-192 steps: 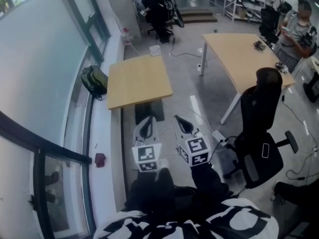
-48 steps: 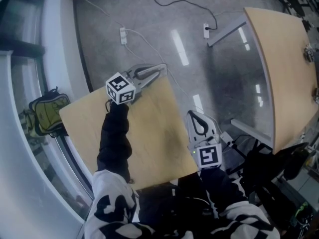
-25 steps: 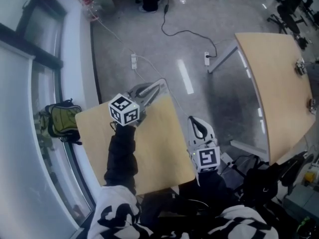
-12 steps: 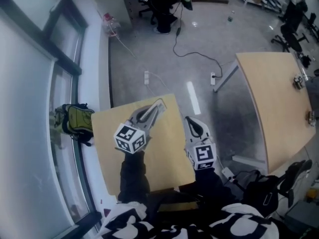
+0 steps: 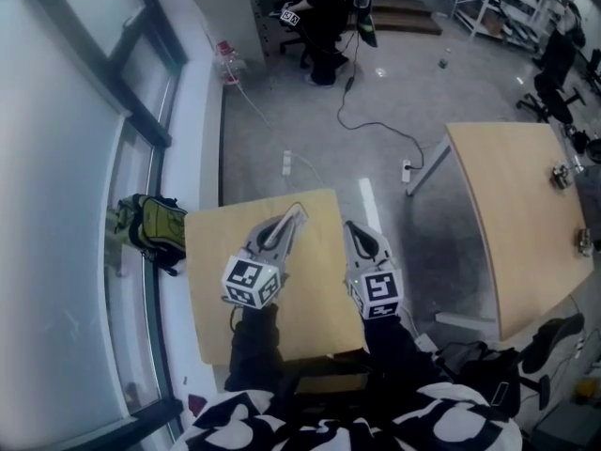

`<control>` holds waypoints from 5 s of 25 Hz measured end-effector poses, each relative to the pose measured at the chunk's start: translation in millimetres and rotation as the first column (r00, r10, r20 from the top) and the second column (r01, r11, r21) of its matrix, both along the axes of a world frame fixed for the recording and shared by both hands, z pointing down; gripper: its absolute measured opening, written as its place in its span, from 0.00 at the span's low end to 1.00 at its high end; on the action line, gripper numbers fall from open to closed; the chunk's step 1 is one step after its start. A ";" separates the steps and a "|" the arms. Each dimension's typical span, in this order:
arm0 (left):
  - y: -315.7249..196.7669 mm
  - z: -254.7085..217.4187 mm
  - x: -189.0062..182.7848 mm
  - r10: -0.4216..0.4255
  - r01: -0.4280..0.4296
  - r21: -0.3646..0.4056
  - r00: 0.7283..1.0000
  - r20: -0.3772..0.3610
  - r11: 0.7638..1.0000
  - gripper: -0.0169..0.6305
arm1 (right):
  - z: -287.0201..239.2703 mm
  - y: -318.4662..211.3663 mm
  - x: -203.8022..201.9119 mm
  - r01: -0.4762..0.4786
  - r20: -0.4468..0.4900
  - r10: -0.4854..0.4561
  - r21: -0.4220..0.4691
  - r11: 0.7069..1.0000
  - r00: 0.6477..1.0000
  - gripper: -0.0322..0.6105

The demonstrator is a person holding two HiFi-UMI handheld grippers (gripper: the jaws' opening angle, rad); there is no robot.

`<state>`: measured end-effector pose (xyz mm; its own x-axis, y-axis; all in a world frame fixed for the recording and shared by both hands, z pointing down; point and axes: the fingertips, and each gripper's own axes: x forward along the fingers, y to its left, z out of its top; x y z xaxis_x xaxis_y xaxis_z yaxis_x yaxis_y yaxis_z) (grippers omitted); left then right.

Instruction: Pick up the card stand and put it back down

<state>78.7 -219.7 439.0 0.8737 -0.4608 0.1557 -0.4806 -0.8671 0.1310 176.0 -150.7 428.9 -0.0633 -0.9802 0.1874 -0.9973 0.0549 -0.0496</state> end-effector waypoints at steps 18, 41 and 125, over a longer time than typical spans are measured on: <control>22.4 -9.7 -32.5 -0.273 0.269 0.108 0.962 0.027 0.957 0.05 | -29.5 -1.3 -33.7 0.119 -0.044 -0.116 0.061 0.991 0.992 0.07; 38.0 -33.0 -48.0 -0.357 0.352 0.165 0.934 -0.002 0.921 0.05 | -29.5 -5.6 -62.6 0.205 -0.040 -0.203 0.045 0.978 0.978 0.07; -36.2 219.9 -436.4 0.015 0.064 -0.174 0.908 0.418 0.983 0.05 | 139.3 -62.2 -193.7 0.347 0.043 -0.357 -0.363 0.865 0.933 0.07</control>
